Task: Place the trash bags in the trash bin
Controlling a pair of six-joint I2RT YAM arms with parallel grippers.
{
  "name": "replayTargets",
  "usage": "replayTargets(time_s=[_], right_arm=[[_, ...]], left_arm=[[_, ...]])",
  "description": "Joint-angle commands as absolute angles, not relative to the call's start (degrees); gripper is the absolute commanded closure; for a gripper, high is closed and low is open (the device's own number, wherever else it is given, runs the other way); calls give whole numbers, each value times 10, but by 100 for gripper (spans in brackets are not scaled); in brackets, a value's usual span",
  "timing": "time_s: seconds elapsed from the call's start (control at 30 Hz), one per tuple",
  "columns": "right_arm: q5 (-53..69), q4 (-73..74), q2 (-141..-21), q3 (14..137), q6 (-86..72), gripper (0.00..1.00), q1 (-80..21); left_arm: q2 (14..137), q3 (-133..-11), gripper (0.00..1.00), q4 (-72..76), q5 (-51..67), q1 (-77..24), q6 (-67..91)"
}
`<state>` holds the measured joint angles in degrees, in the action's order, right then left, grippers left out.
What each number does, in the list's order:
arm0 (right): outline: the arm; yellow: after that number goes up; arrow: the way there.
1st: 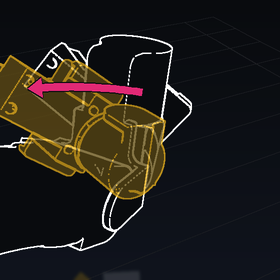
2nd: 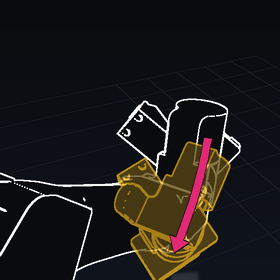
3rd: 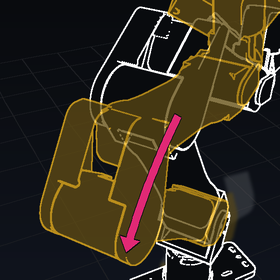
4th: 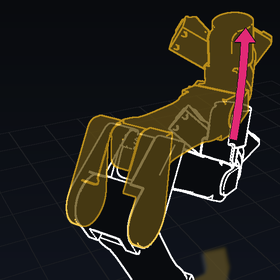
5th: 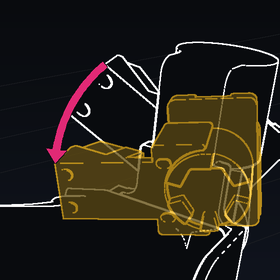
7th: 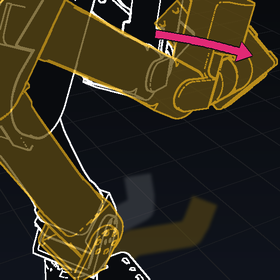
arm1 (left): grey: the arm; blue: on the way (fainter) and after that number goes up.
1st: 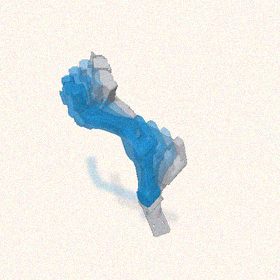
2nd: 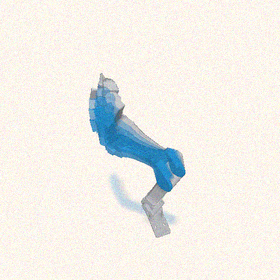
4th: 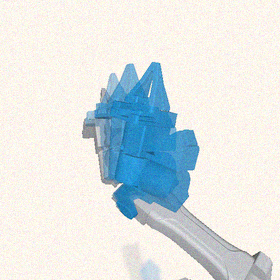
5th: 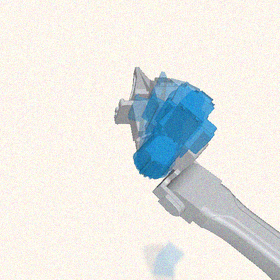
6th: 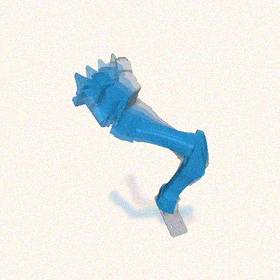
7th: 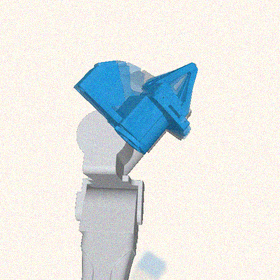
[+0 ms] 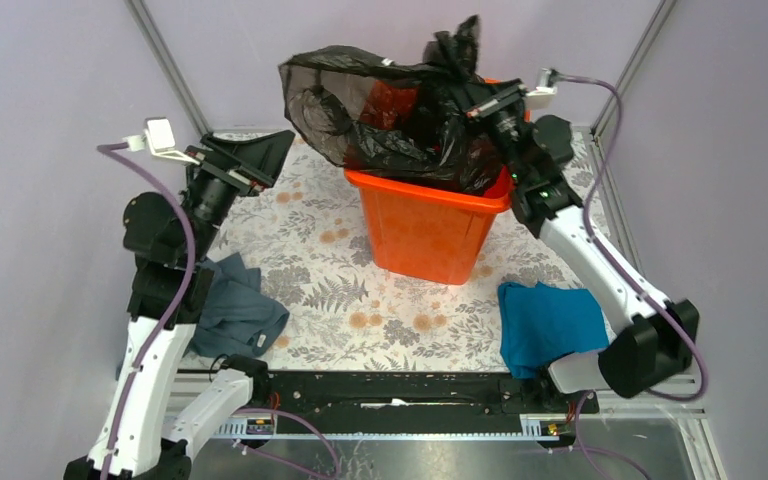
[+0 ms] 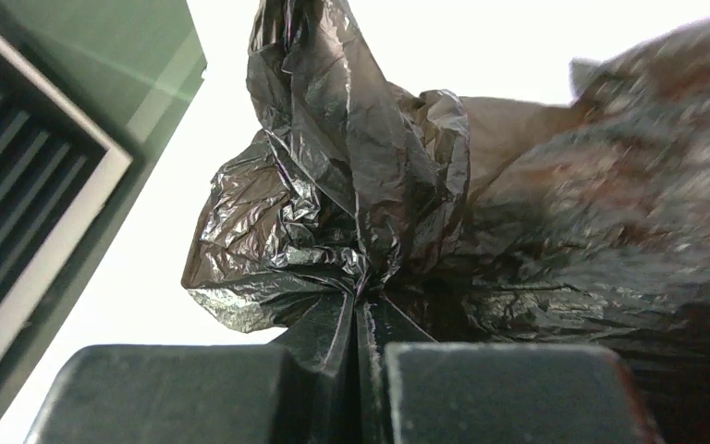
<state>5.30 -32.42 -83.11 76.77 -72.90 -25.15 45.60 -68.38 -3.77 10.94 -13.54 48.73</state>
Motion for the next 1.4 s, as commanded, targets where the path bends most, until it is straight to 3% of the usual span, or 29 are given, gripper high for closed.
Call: replayTargets(time_s=[0.0,0.43,0.6,0.67,0.77,0.8,0.87,0.9,0.97,1.13,1.37], right_arm=[[-15,-292,-736,727,-649,100,-216],[-1,-221,-695,739,-577,100,-194],[19,-204,-690,751,-555,100,-195],[28,-189,-686,760,-533,97,-195],[52,-152,-682,779,-472,81,-195],[62,-135,-679,785,-439,70,-194],[87,-96,-666,794,-351,43,-195],[99,-61,-656,797,-297,26,-195],[108,-12,-632,802,-188,2,-195],[19,122,-556,822,-46,0,-195],[-63,166,-516,815,-114,0,-195]], left_arm=[[492,-665,1,-32,128,-134,488],[637,-628,2,249,289,-131,669],[699,-662,28,272,315,-132,681],[704,-667,46,284,311,-132,680],[711,-702,84,266,314,-132,663],[714,-716,91,252,316,-132,656],[717,-740,100,239,330,-132,656],[714,-745,100,242,337,-131,662],[704,-744,100,254,348,-131,676],[667,-720,100,267,355,-128,705],[667,-729,100,316,352,-128,758]])
